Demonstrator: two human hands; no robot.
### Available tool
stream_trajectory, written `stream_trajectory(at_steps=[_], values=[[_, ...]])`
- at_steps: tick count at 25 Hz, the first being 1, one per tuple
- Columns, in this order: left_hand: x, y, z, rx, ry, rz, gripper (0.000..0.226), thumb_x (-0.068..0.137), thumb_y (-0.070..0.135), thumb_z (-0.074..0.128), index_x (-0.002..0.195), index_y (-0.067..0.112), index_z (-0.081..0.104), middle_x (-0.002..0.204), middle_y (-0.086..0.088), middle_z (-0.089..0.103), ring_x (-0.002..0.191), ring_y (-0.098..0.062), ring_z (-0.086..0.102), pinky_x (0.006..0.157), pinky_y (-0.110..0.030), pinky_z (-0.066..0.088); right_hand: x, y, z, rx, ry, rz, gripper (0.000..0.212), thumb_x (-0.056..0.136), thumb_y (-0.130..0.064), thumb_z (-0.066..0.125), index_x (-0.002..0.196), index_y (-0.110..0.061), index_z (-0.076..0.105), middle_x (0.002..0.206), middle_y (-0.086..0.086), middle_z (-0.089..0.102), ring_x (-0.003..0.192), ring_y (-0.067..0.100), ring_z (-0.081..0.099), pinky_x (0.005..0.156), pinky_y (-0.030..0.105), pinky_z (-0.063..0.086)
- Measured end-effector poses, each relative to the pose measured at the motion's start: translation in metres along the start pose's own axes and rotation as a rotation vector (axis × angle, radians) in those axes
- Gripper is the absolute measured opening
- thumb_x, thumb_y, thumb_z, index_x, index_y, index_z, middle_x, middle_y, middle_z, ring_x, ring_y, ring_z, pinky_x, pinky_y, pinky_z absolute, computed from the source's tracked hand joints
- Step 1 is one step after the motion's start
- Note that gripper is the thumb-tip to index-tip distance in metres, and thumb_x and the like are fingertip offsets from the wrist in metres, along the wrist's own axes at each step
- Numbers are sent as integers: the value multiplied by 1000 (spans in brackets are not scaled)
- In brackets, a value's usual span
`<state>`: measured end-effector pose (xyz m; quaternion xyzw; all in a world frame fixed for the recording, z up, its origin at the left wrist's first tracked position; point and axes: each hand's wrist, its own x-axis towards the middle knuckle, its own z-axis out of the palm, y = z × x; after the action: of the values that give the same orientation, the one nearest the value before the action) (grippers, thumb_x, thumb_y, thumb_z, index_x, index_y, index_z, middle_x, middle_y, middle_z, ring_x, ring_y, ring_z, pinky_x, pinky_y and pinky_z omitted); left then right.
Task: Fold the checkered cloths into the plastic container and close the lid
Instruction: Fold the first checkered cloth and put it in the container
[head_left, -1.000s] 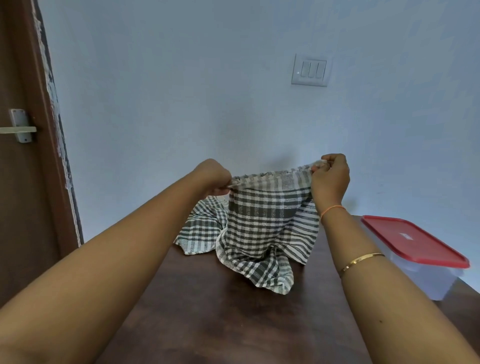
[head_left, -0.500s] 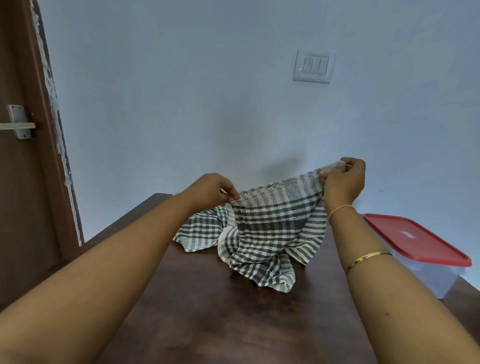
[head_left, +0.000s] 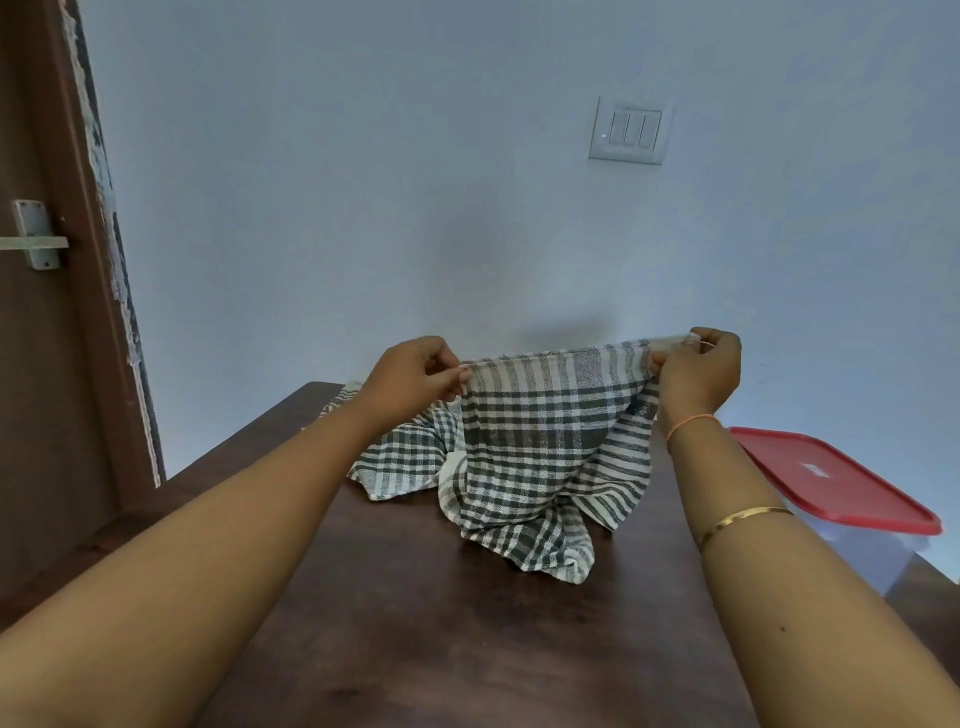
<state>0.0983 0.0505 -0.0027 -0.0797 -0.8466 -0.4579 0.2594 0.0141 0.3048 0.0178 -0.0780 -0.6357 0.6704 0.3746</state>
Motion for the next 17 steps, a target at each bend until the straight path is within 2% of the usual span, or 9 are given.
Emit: stream_trajectory(at_steps=[2, 4, 5, 7, 10, 12, 14, 15, 17], values=[[2, 2, 0, -240, 77, -97, 8, 84, 4, 66, 78, 6, 61, 69, -8, 66, 51, -3, 64, 56, -15, 56, -2, 0, -2, 27, -22, 6, 16, 94, -7, 39, 101, -12, 52, 97, 6, 60, 78, 23, 66, 72, 31, 57], [6, 10, 1, -332, 175, -152, 9, 84, 1, 65, 80, 7, 60, 67, -9, 64, 45, -3, 62, 49, -14, 53, -8, -7, -3, 27, -52, 11, 20, 97, -6, 35, 109, -7, 51, 92, 2, 53, 57, 5, 56, 48, 7, 45], [9, 15, 2, -360, 223, -172, 9, 85, 1, 64, 85, 8, 59, 69, -9, 64, 45, -5, 62, 48, -13, 53, -10, -11, -3, 45, -80, 27, 20, 97, -6, 33, 109, -9, 48, 92, 1, 50, 48, 2, 55, 39, 6, 39], [17, 26, 2, -432, 319, -224, 17, 88, 2, 62, 101, 10, 54, 80, -9, 64, 53, -11, 63, 49, -14, 54, -14, -25, -2, 165, -183, 108, 15, 98, -5, 27, 103, -13, 39, 93, 2, 46, 39, 4, 60, 35, 12, 40], [37, 47, -1, -558, 407, -257, 5, 95, 5, 52, 100, 5, 51, 95, -10, 59, 59, -16, 65, 50, -18, 56, -16, -54, -3, 402, -302, 163, 16, 97, 1, 26, 100, -13, 34, 90, 4, 46, 50, 13, 66, 52, 25, 58], [50, 64, -2, -569, 455, -174, 5, 99, 12, 45, 95, 10, 44, 92, -3, 54, 64, -17, 67, 57, -27, 59, -17, -75, -2, 460, -299, 7, 19, 98, -1, 28, 92, -16, 37, 93, 2, 46, 65, 16, 69, 68, 28, 60], [61, 80, -3, -474, 518, -53, 11, 100, 19, 41, 90, 17, 39, 86, 6, 48, 78, -20, 64, 74, -36, 59, -16, -91, 2, 470, -280, -182, 26, 98, -1, 29, 85, -22, 38, 98, 0, 47, 80, 16, 69, 81, 27, 56], [64, 88, -2, -398, 536, 5, 9, 100, 20, 40, 91, 17, 38, 84, 9, 45, 80, -16, 58, 79, -34, 56, -15, -95, 4, 457, -269, -251, 28, 98, 0, 29, 85, -24, 38, 100, 2, 48, 87, 17, 69, 86, 26, 54], [66, 101, -1, -291, 545, 115, 6, 101, 20, 36, 98, 15, 35, 84, 12, 42, 78, -5, 47, 74, -16, 45, -14, -97, 7, 432, -242, -359, 29, 96, 1, 31, 85, -24, 39, 104, 7, 50, 99, 21, 65, 95, 25, 50]])
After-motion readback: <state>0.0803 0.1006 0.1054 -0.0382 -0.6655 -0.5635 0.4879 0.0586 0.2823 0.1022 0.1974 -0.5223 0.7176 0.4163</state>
